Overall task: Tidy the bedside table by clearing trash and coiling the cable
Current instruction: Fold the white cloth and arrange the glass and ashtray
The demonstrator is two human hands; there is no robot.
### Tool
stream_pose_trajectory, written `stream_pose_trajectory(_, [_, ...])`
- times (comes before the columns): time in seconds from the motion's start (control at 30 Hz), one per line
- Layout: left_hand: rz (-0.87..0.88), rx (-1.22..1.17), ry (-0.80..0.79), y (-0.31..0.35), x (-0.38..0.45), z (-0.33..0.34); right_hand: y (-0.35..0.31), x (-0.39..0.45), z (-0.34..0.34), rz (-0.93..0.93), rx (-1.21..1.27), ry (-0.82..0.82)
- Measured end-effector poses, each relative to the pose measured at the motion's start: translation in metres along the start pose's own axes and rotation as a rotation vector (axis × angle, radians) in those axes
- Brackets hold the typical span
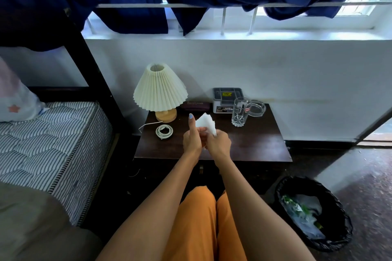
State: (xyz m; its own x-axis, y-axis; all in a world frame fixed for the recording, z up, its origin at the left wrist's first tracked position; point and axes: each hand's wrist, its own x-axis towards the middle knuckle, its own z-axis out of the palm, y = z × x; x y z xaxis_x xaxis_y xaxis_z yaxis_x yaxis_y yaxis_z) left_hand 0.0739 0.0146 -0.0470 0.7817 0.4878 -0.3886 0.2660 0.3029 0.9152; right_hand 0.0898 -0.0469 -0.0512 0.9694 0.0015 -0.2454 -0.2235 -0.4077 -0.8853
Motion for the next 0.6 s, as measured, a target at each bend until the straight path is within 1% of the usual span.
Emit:
stream_pose_trajectory(0.13, [-0.004, 0.019, 0.013, -0.002, 0.015, 0.017, 0.002, 0.012, -0.007, 0.028, -0.054, 0.067])
stream_pose_trajectory(0.2, [0.024, 0.05, 0.007, -0.001, 0.025, 0.027, 0.002, 0.023, -0.013, 0.027, -0.085, 0.107])
stream_pose_trajectory(0.37, [0.096, 0.058, -0.034, 0.013, 0.053, 0.054, -0.01, 0.06, -0.031, -0.074, -0.073, 0.224])
stream_pose_trajectory(0.5, [0.183, 0.114, -0.085, 0.029, 0.075, 0.079, -0.026, 0.1, -0.04, -0.102, -0.008, 0.306])
stream_pose_trajectory(0.6, [0.207, 0.128, -0.114, 0.041, 0.091, 0.096, -0.033, 0.137, -0.047, -0.136, -0.002, 0.387])
